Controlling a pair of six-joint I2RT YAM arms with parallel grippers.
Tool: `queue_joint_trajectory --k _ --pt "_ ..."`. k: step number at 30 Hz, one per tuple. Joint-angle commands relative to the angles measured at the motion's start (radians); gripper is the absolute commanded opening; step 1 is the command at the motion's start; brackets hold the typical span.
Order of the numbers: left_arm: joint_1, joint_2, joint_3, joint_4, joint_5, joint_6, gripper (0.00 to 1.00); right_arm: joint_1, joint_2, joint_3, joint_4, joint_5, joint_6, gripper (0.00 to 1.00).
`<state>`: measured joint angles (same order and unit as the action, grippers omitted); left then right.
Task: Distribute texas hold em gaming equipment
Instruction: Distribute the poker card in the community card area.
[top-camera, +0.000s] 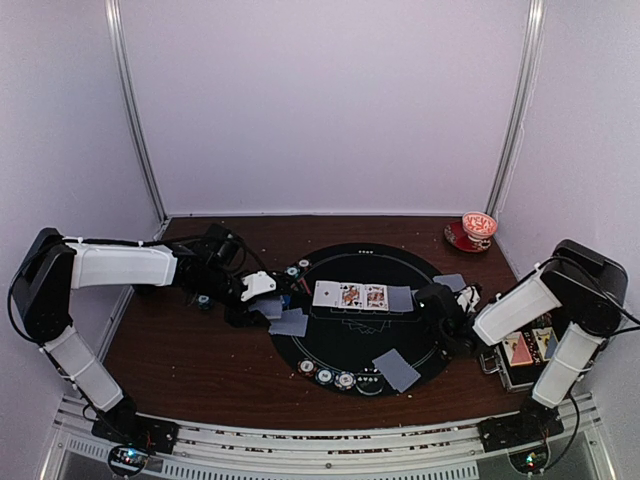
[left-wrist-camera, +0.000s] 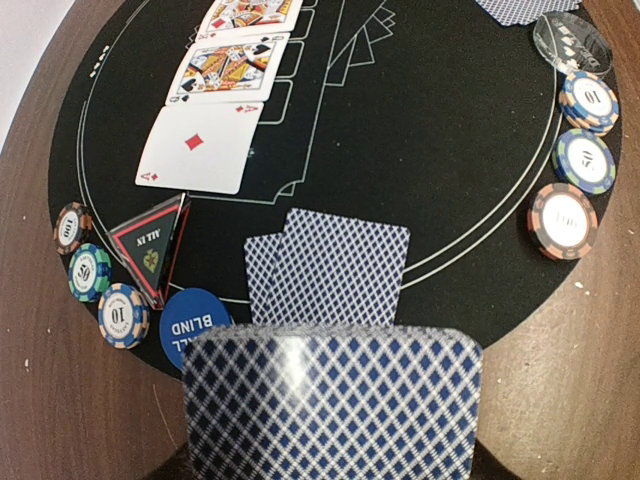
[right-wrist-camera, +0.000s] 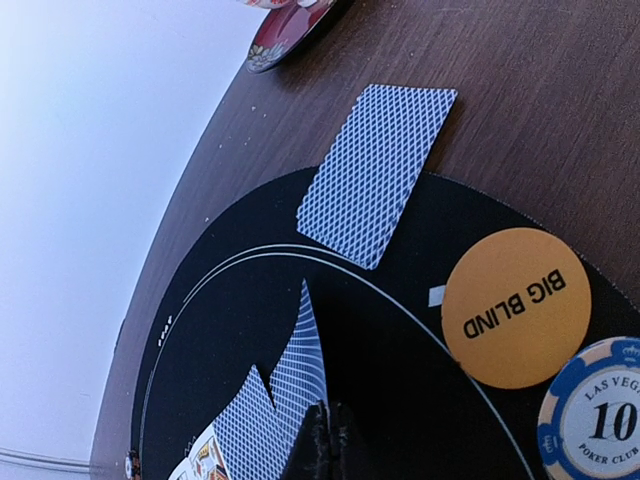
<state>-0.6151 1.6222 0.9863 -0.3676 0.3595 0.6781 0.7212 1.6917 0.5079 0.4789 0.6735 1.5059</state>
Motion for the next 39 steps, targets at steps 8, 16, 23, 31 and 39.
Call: queue_joint_trajectory --k 8,16,23,31,39 --pt "0.005 0.004 0.005 0.023 0.006 -0.008 0.61 -0.009 0.037 0.041 -0.051 0.072 0.046 0.01" --pt "0.004 0.004 0.005 0.024 0.003 -0.008 0.61 -0.014 0.056 0.047 -0.033 0.052 0.027 0.14" --pt "0.005 0.005 0.005 0.024 0.006 -0.008 0.61 -0.014 0.013 0.035 -0.031 0.029 0.000 0.25" --pt "0.005 0.005 0.006 0.023 0.007 -0.008 0.61 -0.007 -0.033 0.010 -0.020 0.001 -0.024 0.41" --pt "0.004 0.004 0.005 0.024 0.009 -0.010 0.61 -0.001 -0.072 0.008 -0.062 0.010 -0.041 0.51"
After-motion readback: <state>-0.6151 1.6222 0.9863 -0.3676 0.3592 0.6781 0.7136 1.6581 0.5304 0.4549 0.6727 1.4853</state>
